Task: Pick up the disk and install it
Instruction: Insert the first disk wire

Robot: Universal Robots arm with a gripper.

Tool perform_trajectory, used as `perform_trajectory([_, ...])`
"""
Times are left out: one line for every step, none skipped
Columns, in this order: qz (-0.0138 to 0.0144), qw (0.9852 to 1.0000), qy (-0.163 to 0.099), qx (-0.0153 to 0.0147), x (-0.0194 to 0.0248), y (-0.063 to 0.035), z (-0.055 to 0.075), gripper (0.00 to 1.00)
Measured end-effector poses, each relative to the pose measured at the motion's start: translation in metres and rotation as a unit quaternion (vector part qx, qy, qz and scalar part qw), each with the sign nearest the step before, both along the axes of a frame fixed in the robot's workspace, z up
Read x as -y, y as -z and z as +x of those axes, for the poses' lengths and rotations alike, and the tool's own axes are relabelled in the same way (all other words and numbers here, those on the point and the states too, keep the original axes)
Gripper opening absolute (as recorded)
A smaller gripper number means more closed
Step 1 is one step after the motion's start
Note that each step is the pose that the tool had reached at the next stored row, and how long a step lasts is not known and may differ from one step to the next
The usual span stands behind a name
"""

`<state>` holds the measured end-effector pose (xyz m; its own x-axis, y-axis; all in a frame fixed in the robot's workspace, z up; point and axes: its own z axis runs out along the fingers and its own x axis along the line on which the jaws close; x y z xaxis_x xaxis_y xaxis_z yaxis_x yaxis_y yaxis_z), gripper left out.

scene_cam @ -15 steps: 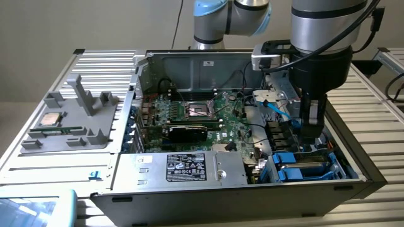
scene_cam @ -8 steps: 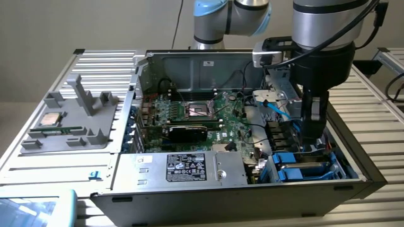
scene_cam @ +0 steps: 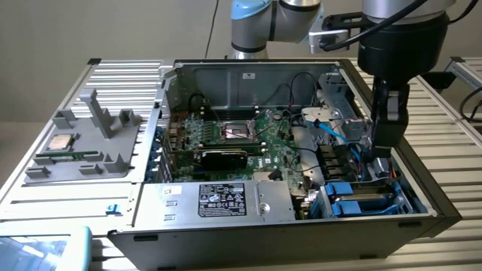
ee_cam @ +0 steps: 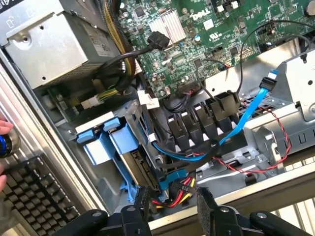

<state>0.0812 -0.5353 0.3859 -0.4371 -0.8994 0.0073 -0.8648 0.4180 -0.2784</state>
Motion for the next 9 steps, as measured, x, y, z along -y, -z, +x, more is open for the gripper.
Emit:
perform_trajectory([0.0,1.0,0.0,0.0,0.0008,-0.0045,0.0003,0.52])
perform_trajectory([0.0,1.0,0.0,0.0,0.0015,-0.0088,0.0005,0.52])
perform_trajectory([0.0001,1.0,0.0,0.0,0.0024,-0.0113,0.0006,0.52])
perform_trajectory([0.0001,1.0,0.0,0.0,0.0032,-0.0126,0.0006,0.52])
perform_trajectory([0.0,1.0,0.001,0.0,0.0038,-0.013,0.0006,0.52])
perform_trajectory([0.0,1.0,0.001,-0.0001,0.0042,-0.0131,0.0006,0.52])
perform_trajectory([0.0001,1.0,0.001,0.0,0.0042,-0.0131,0.0007,0.52])
perform_trajectory([0.0001,1.0,0.001,0.0,0.0043,-0.013,0.0007,0.52])
perform_trajectory([0.0001,1.0,0.001,0.0,0.0043,-0.013,0.0007,0.52])
